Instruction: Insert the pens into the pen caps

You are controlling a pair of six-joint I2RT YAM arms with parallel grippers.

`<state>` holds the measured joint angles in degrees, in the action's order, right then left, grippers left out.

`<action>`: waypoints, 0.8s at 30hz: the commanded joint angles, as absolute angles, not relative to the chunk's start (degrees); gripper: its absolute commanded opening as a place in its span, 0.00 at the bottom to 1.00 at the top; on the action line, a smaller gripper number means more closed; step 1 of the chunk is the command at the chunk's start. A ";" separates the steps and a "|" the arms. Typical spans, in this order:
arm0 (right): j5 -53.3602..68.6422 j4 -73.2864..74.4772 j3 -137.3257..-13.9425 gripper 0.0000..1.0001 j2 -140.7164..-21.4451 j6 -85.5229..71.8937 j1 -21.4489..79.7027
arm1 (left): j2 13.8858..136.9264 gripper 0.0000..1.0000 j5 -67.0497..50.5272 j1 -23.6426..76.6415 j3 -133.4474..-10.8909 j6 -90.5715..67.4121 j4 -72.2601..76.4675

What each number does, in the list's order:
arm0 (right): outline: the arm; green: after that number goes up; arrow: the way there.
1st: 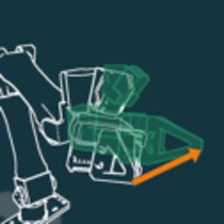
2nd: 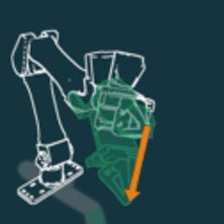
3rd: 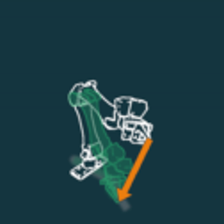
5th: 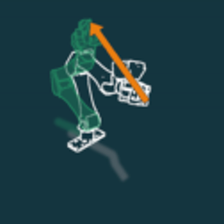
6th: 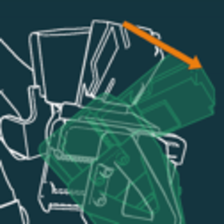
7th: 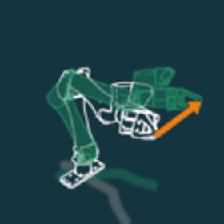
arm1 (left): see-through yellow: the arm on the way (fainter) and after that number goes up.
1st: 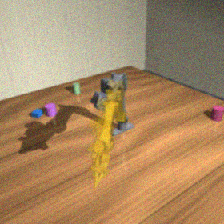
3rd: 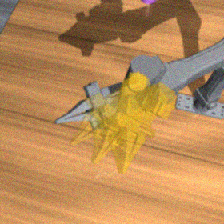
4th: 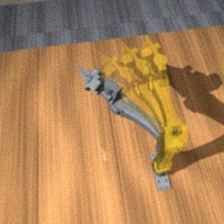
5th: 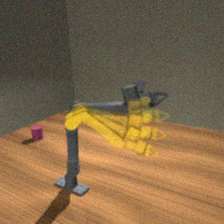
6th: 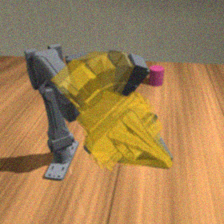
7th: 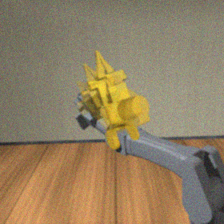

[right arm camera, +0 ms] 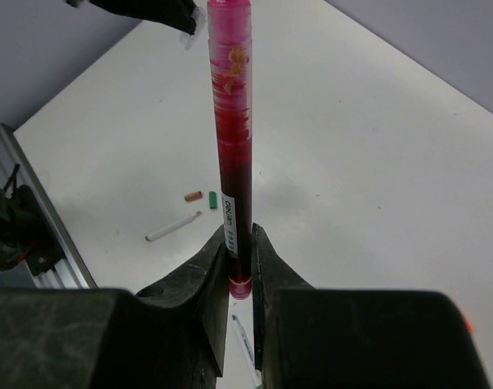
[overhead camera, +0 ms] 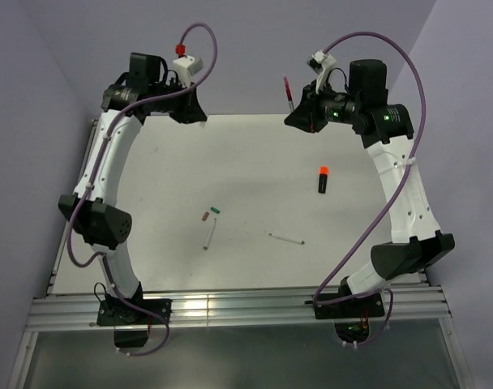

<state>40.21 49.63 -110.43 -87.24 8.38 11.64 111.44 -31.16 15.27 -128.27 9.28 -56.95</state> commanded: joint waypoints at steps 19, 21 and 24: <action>51.50 41.66 -95.81 0.00 -80.33 4.22 26.36 | 72.95 0.00 -51.60 11.16 -73.49 -58.34 35.58; 52.73 41.57 -95.19 0.00 -80.07 4.48 27.15 | 72.77 0.00 -50.10 10.81 -71.55 -62.81 39.96; 53.00 41.48 -95.10 0.00 -80.50 4.48 28.03 | 72.86 0.00 -47.29 9.76 -69.18 -70.01 46.11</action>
